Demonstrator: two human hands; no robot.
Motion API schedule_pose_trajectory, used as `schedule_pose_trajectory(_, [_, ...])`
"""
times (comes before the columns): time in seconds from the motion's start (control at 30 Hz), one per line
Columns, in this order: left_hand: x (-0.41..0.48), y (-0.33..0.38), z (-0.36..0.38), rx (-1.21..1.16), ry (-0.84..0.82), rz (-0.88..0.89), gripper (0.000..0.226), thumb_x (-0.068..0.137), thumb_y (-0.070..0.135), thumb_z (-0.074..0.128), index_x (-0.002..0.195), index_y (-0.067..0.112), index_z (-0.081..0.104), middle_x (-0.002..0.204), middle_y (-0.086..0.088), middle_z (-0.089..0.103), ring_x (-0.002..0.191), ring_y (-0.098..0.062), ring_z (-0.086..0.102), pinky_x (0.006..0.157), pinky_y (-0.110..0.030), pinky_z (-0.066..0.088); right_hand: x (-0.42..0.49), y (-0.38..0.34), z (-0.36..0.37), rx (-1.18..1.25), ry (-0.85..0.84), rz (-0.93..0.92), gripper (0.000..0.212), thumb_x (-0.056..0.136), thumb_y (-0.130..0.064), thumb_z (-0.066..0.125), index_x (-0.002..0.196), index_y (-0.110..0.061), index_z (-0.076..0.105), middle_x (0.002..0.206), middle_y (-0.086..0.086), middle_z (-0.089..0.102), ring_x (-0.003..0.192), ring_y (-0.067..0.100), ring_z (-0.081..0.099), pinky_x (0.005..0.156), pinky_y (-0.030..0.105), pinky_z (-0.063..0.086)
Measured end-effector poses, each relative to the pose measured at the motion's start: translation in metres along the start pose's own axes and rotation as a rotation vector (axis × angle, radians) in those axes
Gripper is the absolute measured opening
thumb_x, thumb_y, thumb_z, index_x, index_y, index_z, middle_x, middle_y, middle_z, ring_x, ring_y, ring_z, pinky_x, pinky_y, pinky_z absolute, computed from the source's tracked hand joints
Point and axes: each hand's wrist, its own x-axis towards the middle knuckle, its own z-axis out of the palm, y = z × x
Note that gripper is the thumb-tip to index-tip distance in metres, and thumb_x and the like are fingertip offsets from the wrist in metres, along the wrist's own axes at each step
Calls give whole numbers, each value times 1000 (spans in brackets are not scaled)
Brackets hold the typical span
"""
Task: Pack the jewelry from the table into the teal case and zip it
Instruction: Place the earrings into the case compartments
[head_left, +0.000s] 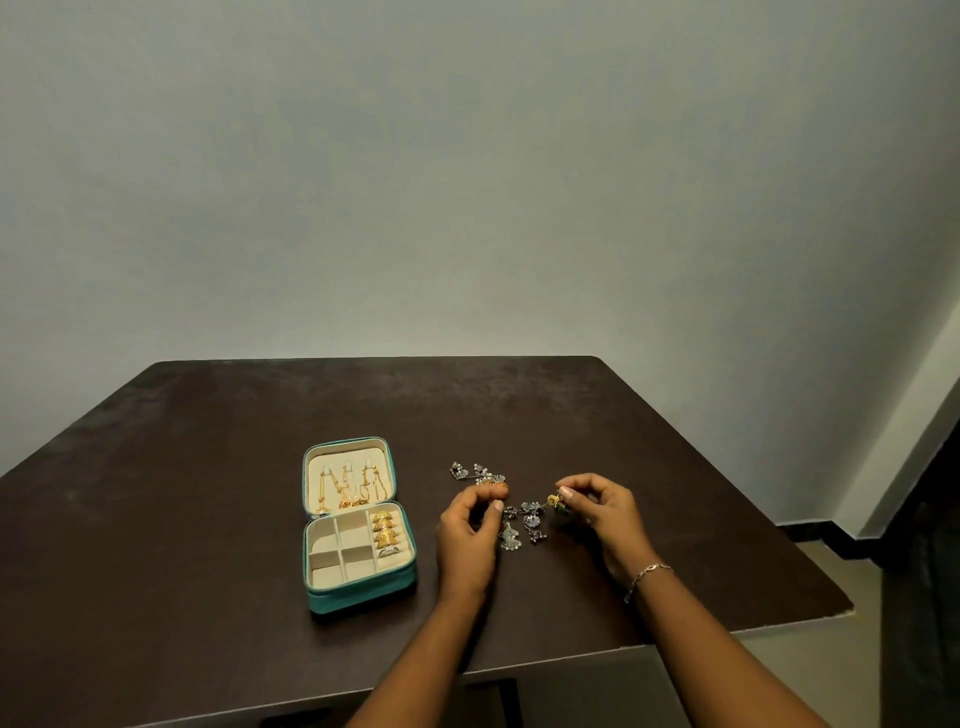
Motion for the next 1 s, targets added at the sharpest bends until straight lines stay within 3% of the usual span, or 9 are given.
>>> schedule_pose_trajectory(0.1, [-2,-1,1,22,-53,1,15,78,5,64,78,20,67,96,-4,69,94,-5,62,84,-16,45,-6,-2,-1,87,4,48,9,82,7,57,80,-2,61,70,7,62,62,12,57,52,14,50])
schedule_pose_trajectory(0.23, [-3,-1,3,127,-108,36,9,69,23,63,74,31,65,88,0,69,89,-7,61,78,-23,45,-11,2,0,112,-52,51,10,80,7,58,77,-2,59,65,5,62,56,8,58,53,15,50])
schedule_pose_trajectory(0.43, [-4,3,5,216,-192,81,25,76,3,68,73,27,64,79,6,66,81,-2,57,67,-8,39,-19,7,-4,87,-170,17,7,77,6,61,80,0,60,73,9,65,68,16,63,65,26,54])
schedule_pose_trajectory(0.6, [-4,1,6,218,-225,87,14,77,14,65,70,26,63,77,3,67,77,-7,59,67,-16,42,-22,7,-3,8,-242,-43,10,77,5,63,85,-2,63,85,16,63,81,26,61,80,45,51])
schedule_pose_trajectory(0.73, [-3,0,6,212,-225,85,4,73,23,60,70,25,62,74,2,67,73,-5,58,65,-15,42,-27,8,0,-36,-255,-89,16,79,5,62,94,2,67,91,11,69,85,19,65,79,36,53])
schedule_pose_trajectory(0.83, [-4,2,5,201,-220,75,13,79,11,64,72,22,64,75,4,66,75,-4,58,66,-15,42,-29,10,2,-38,-207,-95,14,79,4,62,92,4,67,88,11,69,81,16,65,72,29,54])
schedule_pose_trajectory(1.0, [-14,10,1,141,-133,39,34,86,-2,54,83,31,64,96,5,66,97,6,56,84,-11,43,-29,10,-1,-27,-166,-77,13,80,4,61,87,-3,68,86,6,70,81,15,64,73,26,52])
